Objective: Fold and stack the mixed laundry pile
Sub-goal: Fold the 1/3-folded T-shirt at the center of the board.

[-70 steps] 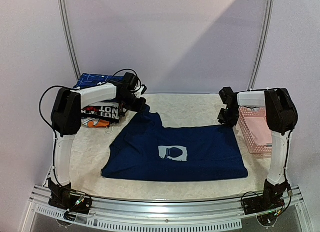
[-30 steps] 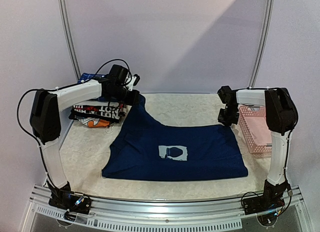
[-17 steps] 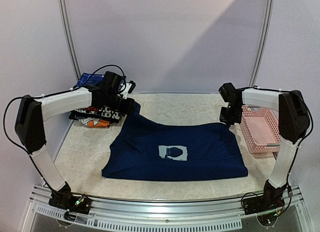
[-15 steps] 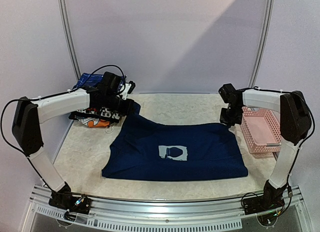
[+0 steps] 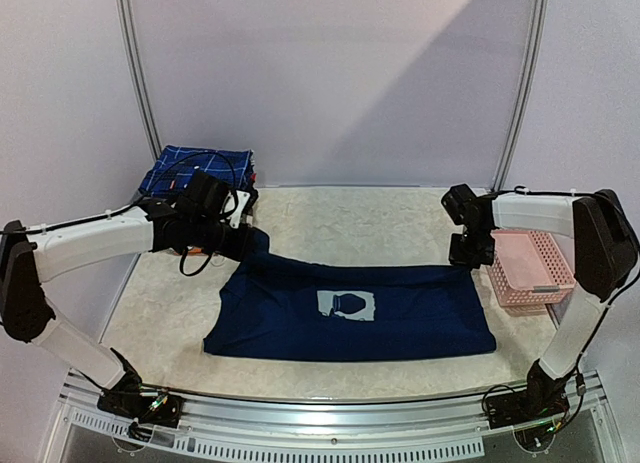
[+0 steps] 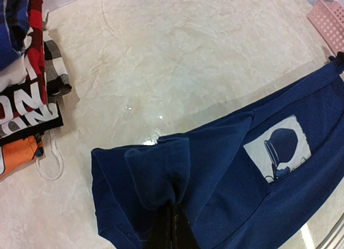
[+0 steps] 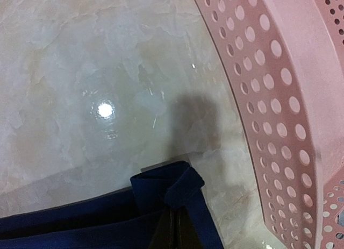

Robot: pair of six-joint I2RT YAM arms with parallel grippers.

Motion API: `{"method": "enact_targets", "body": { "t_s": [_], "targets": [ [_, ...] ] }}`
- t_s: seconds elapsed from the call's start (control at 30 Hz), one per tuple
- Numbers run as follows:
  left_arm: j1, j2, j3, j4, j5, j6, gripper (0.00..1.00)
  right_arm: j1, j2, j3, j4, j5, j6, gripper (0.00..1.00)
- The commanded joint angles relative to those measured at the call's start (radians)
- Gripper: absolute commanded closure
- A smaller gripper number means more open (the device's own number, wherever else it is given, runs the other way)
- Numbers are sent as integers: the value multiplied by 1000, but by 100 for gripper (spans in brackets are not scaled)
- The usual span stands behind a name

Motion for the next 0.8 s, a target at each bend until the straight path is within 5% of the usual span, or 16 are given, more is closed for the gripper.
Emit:
{"method": "enact_targets", "body": {
  "t_s": [0.0,0.37,0.77],
  "targets": [
    [-28,-65,-58,3,-50,-27,100,6,-44,-30,0,37,14,100],
    [-72,-140,-125,-4,-104,-68,100,39,-57,-82,-1,46,41,99],
    [-150,-175,-287,66,-119,-161,100,40,-117,-187,36,20,69,69]
  ]
}}
